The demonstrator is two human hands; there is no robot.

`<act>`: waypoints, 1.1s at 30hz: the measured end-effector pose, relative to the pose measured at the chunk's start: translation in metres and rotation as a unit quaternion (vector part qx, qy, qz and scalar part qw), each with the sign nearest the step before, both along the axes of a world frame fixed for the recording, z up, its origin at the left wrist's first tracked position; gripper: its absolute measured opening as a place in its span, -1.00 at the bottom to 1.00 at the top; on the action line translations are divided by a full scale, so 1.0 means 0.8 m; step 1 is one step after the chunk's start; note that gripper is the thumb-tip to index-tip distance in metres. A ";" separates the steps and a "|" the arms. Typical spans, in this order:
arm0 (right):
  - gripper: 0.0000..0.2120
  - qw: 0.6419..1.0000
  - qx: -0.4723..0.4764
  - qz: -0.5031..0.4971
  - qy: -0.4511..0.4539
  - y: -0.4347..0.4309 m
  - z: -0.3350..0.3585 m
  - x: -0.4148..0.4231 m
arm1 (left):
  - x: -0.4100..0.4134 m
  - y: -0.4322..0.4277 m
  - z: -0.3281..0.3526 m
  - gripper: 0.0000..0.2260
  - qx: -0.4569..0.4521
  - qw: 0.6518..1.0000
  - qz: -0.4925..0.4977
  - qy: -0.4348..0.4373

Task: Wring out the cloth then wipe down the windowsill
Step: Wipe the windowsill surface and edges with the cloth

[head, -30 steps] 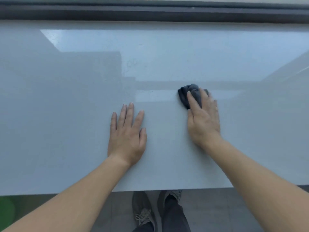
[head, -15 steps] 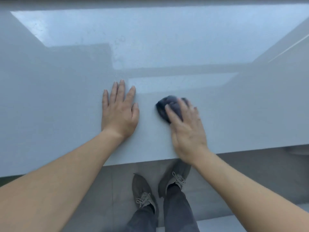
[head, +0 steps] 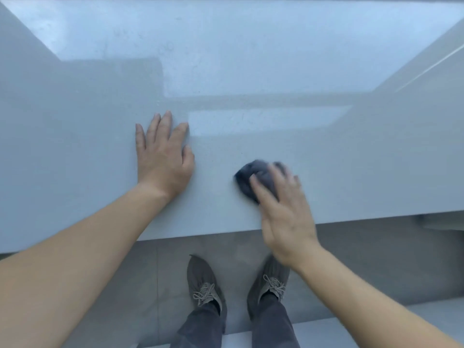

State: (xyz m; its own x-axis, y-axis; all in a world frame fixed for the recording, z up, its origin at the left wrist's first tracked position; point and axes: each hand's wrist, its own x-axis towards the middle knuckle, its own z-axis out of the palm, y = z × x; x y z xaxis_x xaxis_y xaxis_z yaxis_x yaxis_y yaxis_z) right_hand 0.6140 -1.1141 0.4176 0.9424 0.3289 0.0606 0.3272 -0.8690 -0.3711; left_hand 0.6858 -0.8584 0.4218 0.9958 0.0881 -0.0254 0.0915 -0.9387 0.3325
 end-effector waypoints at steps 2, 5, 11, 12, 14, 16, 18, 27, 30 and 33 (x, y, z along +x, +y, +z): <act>-0.44 0.994 -0.017 0.106 0.009 -0.004 0.002 -0.027 | 0.002 -0.022 0.006 -0.49 0.004 0.998 -0.039 -0.039; -0.45 0.987 -0.036 0.156 0.016 -0.049 0.003 0.009 | 0.017 -0.069 0.010 -0.48 -0.043 0.994 -0.085 -0.048; -0.47 0.991 -0.019 -0.127 0.024 -0.110 0.002 0.128 | 0.061 -0.137 -0.005 -0.48 -0.063 0.998 0.015 0.019; -0.46 0.992 -0.021 -0.121 0.017 -0.103 0.002 0.122 | 0.061 -0.140 -0.008 -0.48 -0.042 0.999 0.022 0.022; -0.45 1.000 -0.025 -0.015 0.005 -0.093 0.000 0.090 | 0.061 -0.143 -0.010 -0.48 -0.017 0.999 0.028 0.025; -0.43 0.991 -0.041 0.128 0.015 -0.100 0.003 0.061 | 0.060 -0.145 -0.008 -0.46 -0.012 0.999 0.030 0.026; -0.40 0.975 -0.053 0.214 0.012 -0.127 0.007 0.079 | 0.059 -0.146 -0.006 -0.45 -0.007 0.999 0.031 0.029; -0.44 0.997 -0.020 -0.064 0.045 -0.102 0.002 0.249 | 0.061 -0.151 -0.009 -0.46 0.023 0.998 0.039 0.032; -0.44 0.993 -0.030 0.113 0.036 -0.090 -0.001 0.215 | 0.061 -0.153 -0.007 -0.46 0.027 0.998 0.039 0.029; -0.46 0.986 -0.059 0.152 0.018 -0.121 -0.002 0.265 | 0.062 -0.153 -0.006 -0.46 0.031 0.998 0.040 0.037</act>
